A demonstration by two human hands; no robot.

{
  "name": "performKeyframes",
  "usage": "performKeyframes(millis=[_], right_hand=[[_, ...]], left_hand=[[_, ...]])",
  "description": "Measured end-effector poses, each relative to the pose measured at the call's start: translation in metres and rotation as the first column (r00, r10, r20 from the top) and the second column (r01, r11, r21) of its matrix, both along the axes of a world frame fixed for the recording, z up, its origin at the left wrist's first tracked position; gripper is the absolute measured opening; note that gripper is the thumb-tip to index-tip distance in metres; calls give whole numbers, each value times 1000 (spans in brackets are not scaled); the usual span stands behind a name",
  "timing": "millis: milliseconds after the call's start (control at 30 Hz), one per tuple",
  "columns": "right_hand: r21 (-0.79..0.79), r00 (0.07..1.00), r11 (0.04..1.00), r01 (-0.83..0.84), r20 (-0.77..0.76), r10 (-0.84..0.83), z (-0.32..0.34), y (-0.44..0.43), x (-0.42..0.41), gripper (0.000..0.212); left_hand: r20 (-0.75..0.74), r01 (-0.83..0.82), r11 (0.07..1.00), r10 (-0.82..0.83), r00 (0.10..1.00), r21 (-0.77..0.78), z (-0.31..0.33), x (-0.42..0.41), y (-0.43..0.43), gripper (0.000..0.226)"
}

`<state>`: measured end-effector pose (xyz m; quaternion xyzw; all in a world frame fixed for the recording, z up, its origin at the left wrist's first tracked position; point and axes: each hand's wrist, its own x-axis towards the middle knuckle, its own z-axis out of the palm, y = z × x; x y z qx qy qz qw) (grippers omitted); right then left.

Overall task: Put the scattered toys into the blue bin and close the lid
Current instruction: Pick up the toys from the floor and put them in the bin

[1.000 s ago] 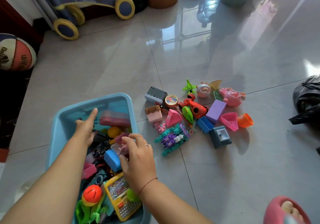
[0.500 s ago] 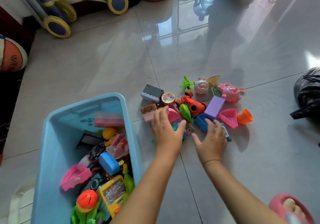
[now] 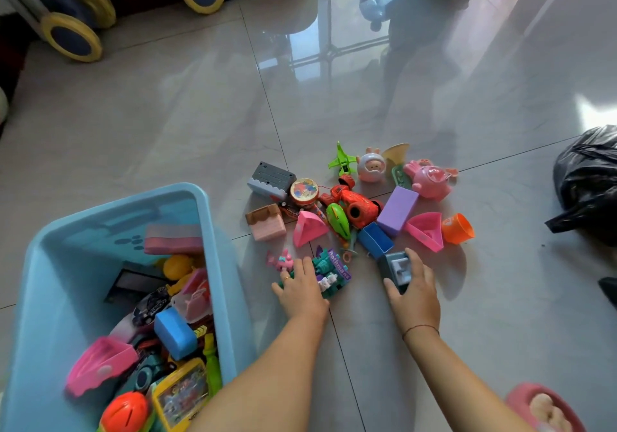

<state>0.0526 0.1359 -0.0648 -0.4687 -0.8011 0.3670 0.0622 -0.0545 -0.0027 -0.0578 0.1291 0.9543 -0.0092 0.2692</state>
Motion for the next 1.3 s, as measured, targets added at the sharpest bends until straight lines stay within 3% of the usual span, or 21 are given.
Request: performKeyframes(millis=[167, 333, 433, 533, 600, 667, 833, 933, 1000, 1033, 1100, 1233, 1300], right_hand=[[-200, 982, 969, 143, -89, -164, 11, -12, 14, 64], [-256, 921, 930, 263, -219, -321, 58, -22, 20, 63], [-326, 884, 928, 179, -360, -297, 104, -45, 7, 57], [-406, 830, 910, -81, -533, -163, 154, -92, -9, 56], [-377, 794, 880, -288, -609, -2, 176, -130, -18, 57], [-311, 764, 831, -462, -615, 194, 184, -166, -25, 58], [-67, 577, 656, -751, -550, 604, 168, -223, -26, 60], [48, 403, 455, -889, -390, 828, 144, -234, -14, 68], [62, 298, 333, -941, -318, 900, 134, -233, -6, 72], [39, 291, 320, -947, -322, 901, 134, -230, -3, 71], [-25, 373, 393, -919, -379, 847, 142, -221, -1, 66], [-69, 654, 701, -709, -437, 618, 138, -183, -2, 42], [-107, 758, 804, -586, -424, 496, 124, -157, -4, 38]], left_hand=[[-18, -28, 1000, 28, 999, -12, 18, 30, 8, 78], [-169, -113, 936, 177, 970, 332, 89, 28, 13, 89], [-307, -166, 840, 363, 880, 517, 147, 8, -19, 93], [-407, -283, 731, 610, 680, 622, 182, -19, -81, 88], [-375, -437, 641, 745, 552, 631, 188, -35, -129, 81], [-307, -597, 570, 816, 489, 564, 183, -45, -172, 78], [-280, -690, 582, 813, 511, 430, 166, -54, -227, 81], [-274, -680, 604, 796, 539, 415, 159, -60, -237, 86], [-259, -649, 639, 766, 589, 413, 155, -62, -238, 93], [-255, -632, 657, 748, 612, 411, 153, -63, -237, 94], [-253, -602, 683, 721, 645, 413, 149, -65, -233, 92], [-259, -544, 735, 663, 703, 404, 147, -63, -214, 85], [-243, -516, 756, 632, 736, 402, 146, -60, -202, 80]])
